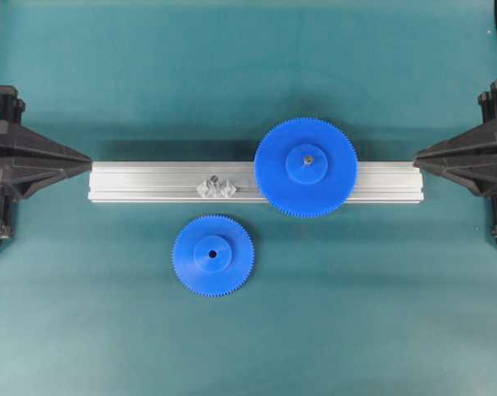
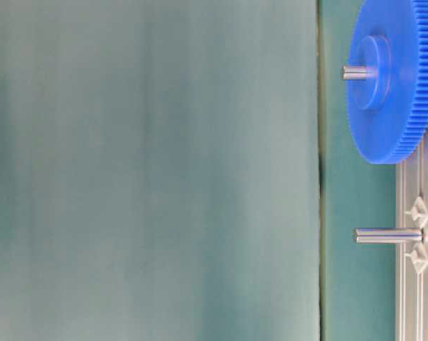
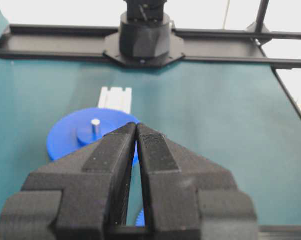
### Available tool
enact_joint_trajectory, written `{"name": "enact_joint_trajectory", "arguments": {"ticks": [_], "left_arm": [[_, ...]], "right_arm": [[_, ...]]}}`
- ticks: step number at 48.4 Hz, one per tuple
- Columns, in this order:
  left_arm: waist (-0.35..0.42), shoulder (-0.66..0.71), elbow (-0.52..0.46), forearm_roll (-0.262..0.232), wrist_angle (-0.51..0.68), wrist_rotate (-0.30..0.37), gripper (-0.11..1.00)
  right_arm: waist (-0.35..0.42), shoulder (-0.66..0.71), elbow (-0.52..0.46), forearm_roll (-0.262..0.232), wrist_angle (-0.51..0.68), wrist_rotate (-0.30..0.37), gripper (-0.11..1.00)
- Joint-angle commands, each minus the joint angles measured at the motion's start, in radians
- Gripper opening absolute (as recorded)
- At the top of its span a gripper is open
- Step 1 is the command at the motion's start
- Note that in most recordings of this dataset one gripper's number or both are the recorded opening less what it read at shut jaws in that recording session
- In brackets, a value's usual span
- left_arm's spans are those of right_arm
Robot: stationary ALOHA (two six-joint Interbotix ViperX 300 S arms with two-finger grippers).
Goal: Insert the small gear onto the shaft.
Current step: 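Move the left gripper toward the loose smaller blue gear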
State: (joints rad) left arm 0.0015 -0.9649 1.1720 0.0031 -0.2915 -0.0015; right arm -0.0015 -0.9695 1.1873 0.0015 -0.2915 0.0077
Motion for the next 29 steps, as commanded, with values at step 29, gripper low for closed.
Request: {"name": "enact_joint_trajectory", "arguments": {"ticks": [29], "left_arm": [[-0.089,0.436,-0.351,0.012,0.368,-0.058,-0.01]], "right_arm": [[-0.058,0.078,-0.216,0.015,0.601,-0.003,0.06]]}}
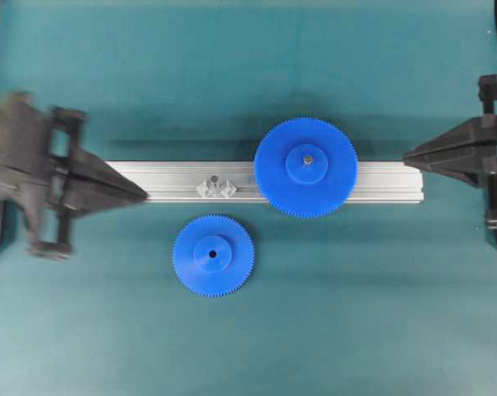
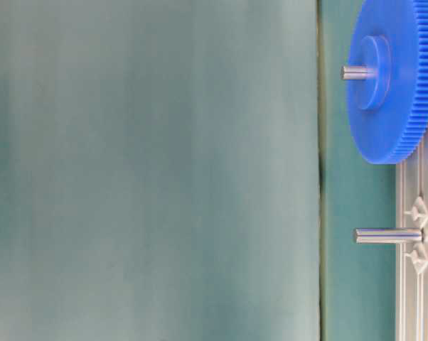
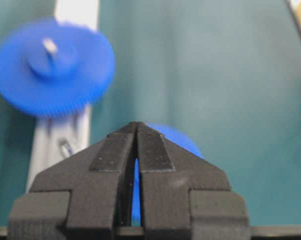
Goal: Insert the small gear onto the shaft.
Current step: 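Move the left gripper toward the loose smaller blue gear, then lower the left gripper over the smaller blue gear's hub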
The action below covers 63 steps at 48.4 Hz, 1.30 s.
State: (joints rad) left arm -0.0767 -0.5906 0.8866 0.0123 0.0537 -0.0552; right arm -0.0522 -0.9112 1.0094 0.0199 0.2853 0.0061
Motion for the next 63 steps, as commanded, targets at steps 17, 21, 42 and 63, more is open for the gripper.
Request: {"name": "enact_joint_trajectory", "arguments": {"ticks": [17,21,42,63], "left_arm": [[-0.023,0.278,-0.219,0.003,0.161,-0.012,0.00],[-0.034,0.310,-0.244,0.002,0.207,-0.012,0.02],[-0.091,0.472,-0.322,0.002,0.239,-0.100,0.92],[-0.089,0.634,-0.357,0.005,0.252,-0.109,0.92]], "right_arm": [[-0.034,0.054,-0.052,-0.005,0.046,-0.002,0.09],[-0.041,0.063,-0.054,-0.012,0.044,-0.002,0.10],[-0.077,0.117,-0.066,-0.021,0.044,-0.003,0.16],[-0.077,0.110,-0.034,-0.020,0.044,-0.002,0.23]]}}
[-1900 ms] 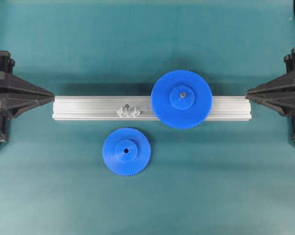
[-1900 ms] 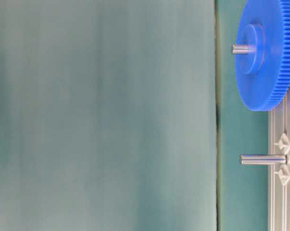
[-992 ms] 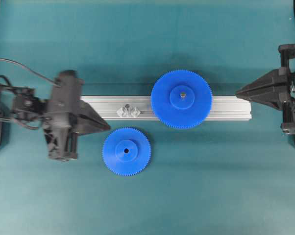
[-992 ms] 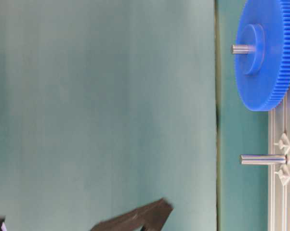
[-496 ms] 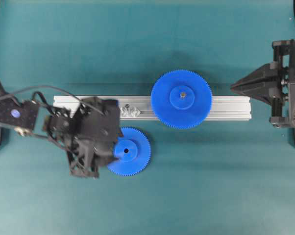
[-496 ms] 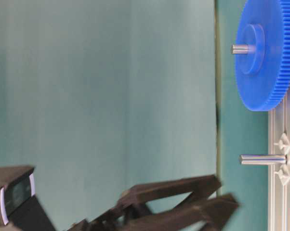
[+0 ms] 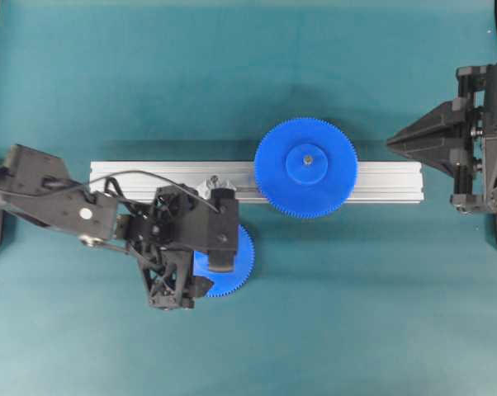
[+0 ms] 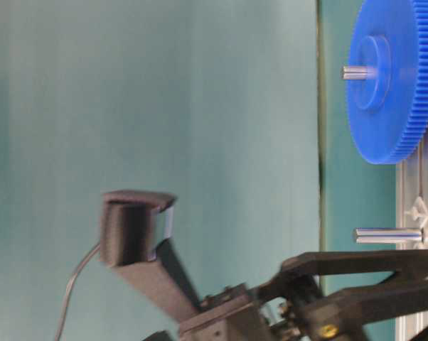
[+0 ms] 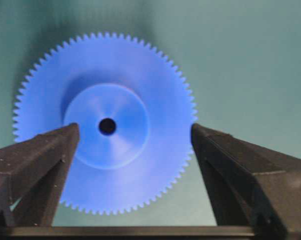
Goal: Insert the small gear onto the shaft.
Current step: 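Lower the left gripper over the smaller blue gear's hub, then close the left gripper on the gear hub and lift it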
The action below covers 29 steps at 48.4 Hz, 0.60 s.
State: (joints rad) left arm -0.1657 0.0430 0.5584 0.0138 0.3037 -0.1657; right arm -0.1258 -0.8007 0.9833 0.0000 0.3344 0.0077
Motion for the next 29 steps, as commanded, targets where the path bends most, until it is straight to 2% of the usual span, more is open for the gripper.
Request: {"name": "enact_joint_trajectory", "arguments": {"ticks": [1,16,29], "left_arm": [[0.000,0.008,-0.031,0.003,0.003,0.002,0.92],[0.040,0.052,-0.055,0.008,0.066,0.002,0.92],[0.057,0.067,-0.060,0.006,0.072,0.002,0.92]], "right_arm": [[-0.003,0.000,-0.006,-0.002,-0.005,-0.003,0.23],[-0.003,-0.011,0.009,0.000,-0.006,-0.003,0.23],[-0.003,-0.046,0.029,0.000,-0.009,0.002,0.23]]}}
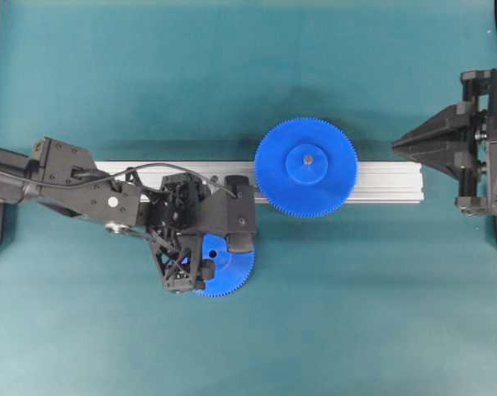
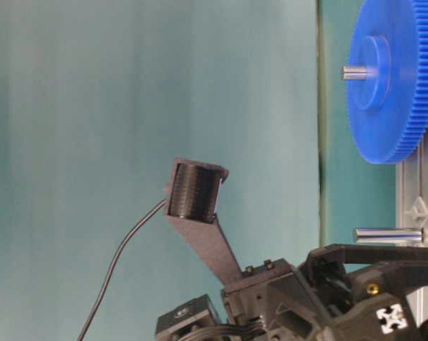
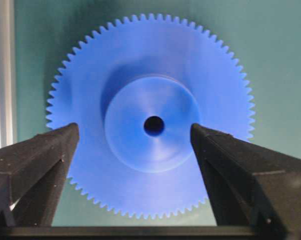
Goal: Insert the small gear onto the shaft.
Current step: 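Close the left gripper on the gear hub and lift it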
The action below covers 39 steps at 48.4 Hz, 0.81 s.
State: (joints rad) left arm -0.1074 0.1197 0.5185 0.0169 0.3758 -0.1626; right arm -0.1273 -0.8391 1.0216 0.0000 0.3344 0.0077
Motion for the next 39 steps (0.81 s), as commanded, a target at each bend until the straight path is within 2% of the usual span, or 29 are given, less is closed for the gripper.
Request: {"name": "enact_joint_trajectory", "arguments": {"ticks": [1,30,39], "left_arm": [[-0.003,-0.009,-0.020,0.005,0.000,-0.002,0.92],[-0.028,0.051,-0.057,0.005,0.002,-0.011,0.92],[-0.026,0.051,-0.049,0.003,0.055,-0.011,0.92]], "right_arm": [[-0.002,-0.012,-0.008,0.000,-0.009,0.002,0.23],[-0.002,-0.044,0.018,0.005,-0.014,0.003,0.23],[-0.002,-0.060,0.025,0.005,-0.014,0.003,0.23]]}}
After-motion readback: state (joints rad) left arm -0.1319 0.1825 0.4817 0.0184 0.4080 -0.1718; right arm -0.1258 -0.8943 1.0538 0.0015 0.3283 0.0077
